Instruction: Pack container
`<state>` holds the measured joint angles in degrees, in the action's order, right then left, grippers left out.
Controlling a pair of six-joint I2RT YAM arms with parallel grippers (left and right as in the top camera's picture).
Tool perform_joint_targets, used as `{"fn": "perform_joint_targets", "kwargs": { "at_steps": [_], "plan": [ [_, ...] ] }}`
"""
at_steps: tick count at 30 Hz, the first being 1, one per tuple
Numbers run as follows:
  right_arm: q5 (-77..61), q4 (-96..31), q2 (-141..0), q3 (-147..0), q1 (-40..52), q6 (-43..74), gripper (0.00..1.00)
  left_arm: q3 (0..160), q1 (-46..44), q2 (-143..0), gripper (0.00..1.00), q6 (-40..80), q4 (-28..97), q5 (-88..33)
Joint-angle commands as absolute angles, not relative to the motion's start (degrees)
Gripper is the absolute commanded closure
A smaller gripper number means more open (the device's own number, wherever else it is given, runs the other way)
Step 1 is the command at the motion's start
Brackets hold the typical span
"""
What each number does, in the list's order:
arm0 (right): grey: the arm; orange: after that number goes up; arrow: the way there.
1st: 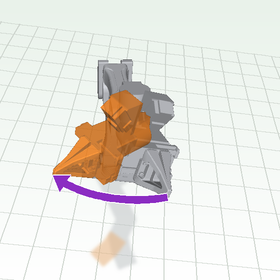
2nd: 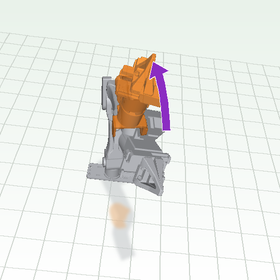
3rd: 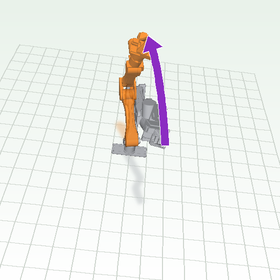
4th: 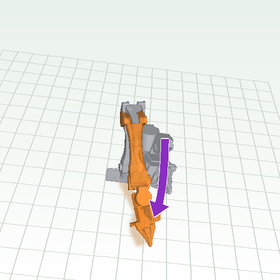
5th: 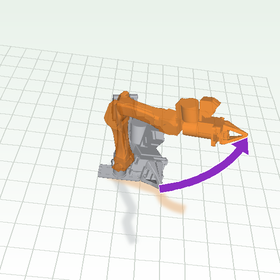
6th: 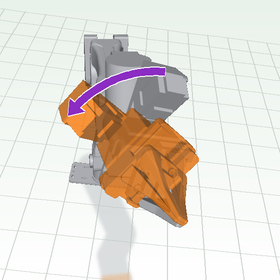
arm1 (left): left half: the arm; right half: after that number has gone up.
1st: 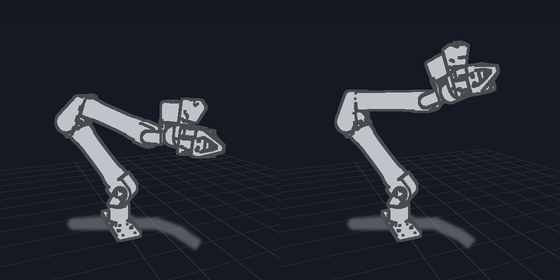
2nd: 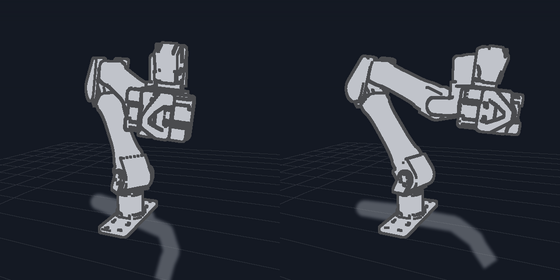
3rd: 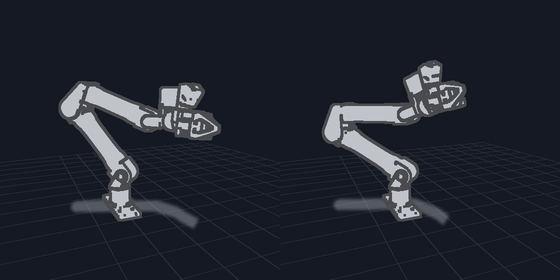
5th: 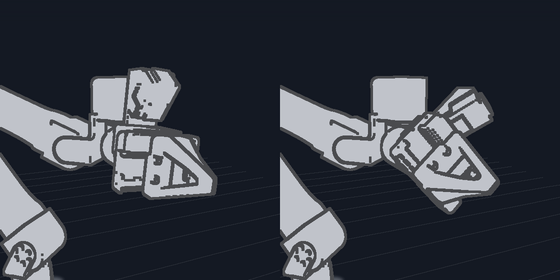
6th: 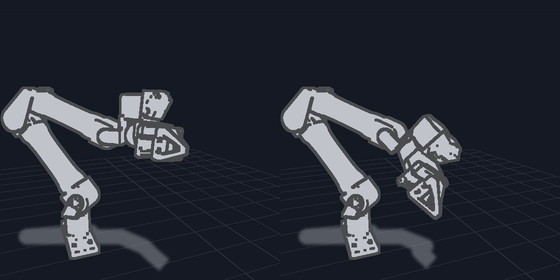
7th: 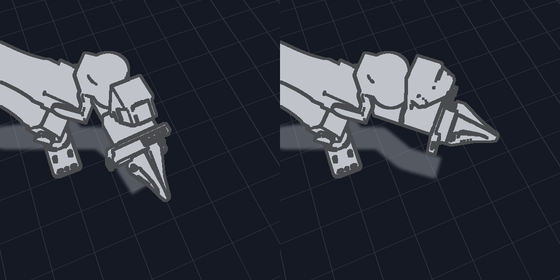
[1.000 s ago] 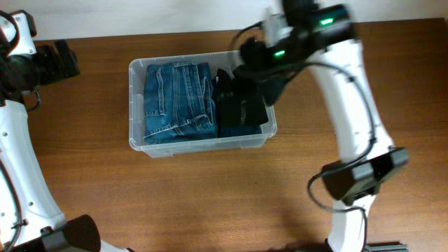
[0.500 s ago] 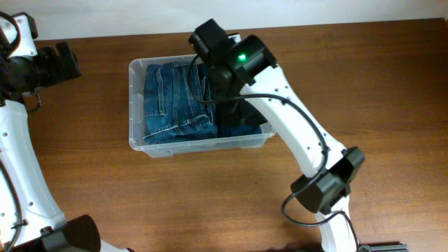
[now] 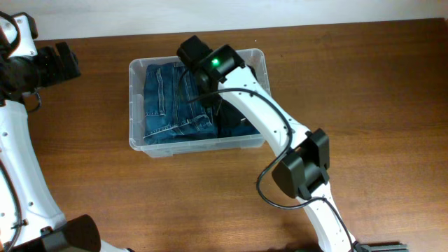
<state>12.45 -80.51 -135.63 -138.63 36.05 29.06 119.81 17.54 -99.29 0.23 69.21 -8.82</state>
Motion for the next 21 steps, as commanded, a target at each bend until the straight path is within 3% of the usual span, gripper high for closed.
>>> {"fn": "perform_joint_targets", "kwargs": {
  "at_steps": [1,5,21],
  "plan": [
    [9.21,-80.62,-134.63,-139.22,35.81,29.19,0.27,120.79,17.80,-99.70,0.01,0.82,69.21,-9.23],
    [8.84,-80.77,-132.00,-140.86,34.13,28.27,0.11,120.79,17.80,-99.70,0.01,0.82,69.21,-9.23],
    [8.36,-79.66,-130.82,-143.55,26.79,13.69,0.11,120.79,17.80,-99.72,0.01,0.80,69.23,-9.23]
  ]
}}
